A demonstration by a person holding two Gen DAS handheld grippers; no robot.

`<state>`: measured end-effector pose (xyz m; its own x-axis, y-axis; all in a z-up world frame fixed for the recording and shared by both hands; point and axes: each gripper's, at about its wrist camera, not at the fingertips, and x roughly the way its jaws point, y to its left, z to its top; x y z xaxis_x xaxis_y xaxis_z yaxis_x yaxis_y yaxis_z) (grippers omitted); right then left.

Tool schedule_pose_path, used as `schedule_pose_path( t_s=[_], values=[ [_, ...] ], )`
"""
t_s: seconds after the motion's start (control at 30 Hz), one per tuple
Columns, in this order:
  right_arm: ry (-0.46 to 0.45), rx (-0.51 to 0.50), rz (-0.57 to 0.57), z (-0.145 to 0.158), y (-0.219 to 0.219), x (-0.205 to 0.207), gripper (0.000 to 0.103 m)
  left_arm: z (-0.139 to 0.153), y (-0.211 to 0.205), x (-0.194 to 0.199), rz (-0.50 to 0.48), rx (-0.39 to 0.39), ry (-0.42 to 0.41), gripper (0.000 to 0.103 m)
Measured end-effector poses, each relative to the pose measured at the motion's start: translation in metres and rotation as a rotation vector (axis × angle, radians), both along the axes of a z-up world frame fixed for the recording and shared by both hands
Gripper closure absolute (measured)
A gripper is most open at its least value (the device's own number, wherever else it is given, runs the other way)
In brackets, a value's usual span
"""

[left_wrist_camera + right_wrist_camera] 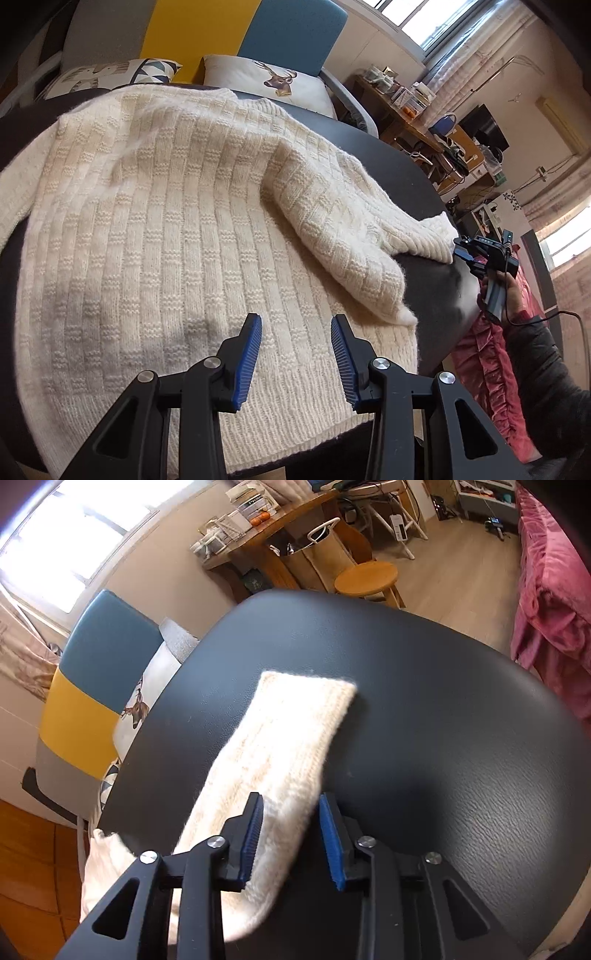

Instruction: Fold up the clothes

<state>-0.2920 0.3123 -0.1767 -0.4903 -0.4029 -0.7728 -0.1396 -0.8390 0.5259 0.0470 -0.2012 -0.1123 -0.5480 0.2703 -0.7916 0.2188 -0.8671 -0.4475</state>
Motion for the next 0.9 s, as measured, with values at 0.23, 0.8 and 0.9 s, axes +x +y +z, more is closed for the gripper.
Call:
schedule_pose_path(
  t_s=[0.23, 0.8, 0.9],
  values=[
    [-0.025, 0.09, 0.044, 0.006, -0.019, 0.0, 0.098, -0.001, -0.004, -0.006, 0.011, 0.012, 0.003, 0.062],
    [0.085, -0.053, -0.003, 0.062, 0.005, 0.068, 0.072, 0.005, -0.017, 0.005, -0.007, 0.059, 0.067, 0.061],
    [0.002, -0.062, -0.008, 0.022, -0.007, 0.045, 0.072, 0.006, -0.021, 0.005, 0.007, 0.044, 0.057, 0.061]
  ],
)
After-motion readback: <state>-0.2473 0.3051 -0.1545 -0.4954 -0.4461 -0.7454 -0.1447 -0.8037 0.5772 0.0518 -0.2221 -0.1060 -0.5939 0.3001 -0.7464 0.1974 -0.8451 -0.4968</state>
